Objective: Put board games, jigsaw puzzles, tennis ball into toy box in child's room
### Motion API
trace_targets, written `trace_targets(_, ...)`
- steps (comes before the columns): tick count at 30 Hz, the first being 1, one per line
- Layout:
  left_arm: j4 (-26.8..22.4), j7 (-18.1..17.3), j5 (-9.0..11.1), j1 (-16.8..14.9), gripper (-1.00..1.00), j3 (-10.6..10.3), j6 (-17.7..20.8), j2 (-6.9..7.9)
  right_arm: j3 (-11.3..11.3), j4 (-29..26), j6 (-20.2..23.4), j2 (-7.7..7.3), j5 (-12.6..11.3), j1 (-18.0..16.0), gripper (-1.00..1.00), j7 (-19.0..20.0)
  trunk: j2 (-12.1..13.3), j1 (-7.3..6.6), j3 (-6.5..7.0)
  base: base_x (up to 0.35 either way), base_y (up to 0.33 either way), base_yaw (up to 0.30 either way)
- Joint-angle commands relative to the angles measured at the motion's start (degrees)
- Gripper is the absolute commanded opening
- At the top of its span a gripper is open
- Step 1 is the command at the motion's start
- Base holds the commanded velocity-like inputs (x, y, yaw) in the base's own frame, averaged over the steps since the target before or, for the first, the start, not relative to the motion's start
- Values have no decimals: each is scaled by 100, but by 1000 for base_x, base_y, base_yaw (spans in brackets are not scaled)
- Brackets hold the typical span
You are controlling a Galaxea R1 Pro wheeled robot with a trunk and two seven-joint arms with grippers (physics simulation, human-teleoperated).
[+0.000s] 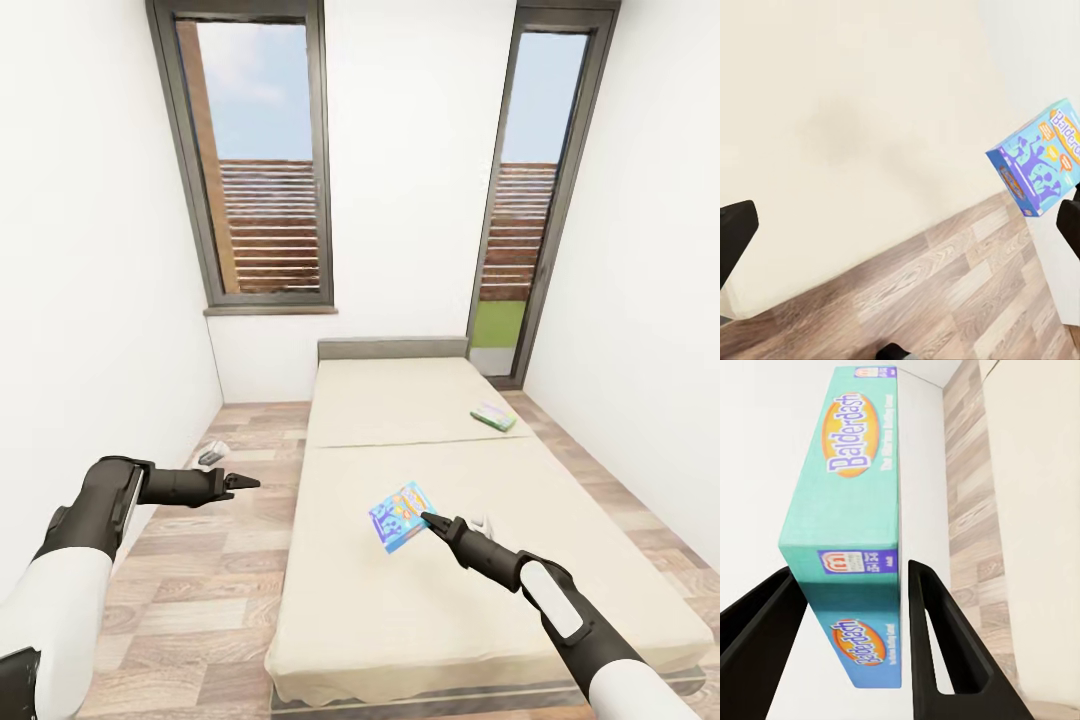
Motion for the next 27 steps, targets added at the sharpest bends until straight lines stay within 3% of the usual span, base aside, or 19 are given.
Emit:
trace_targets(1,-4,-56,-60,-5,100,19,43,-4,16,0,16,-6,-30,-6,-100,0,37,-22,11,0,0,0)
trace_targets(27,-4,-56,-69,-7,100,19,38,-4,24,0,17,3,-30,-3,-100,1,1080,-593,478,0,0,0)
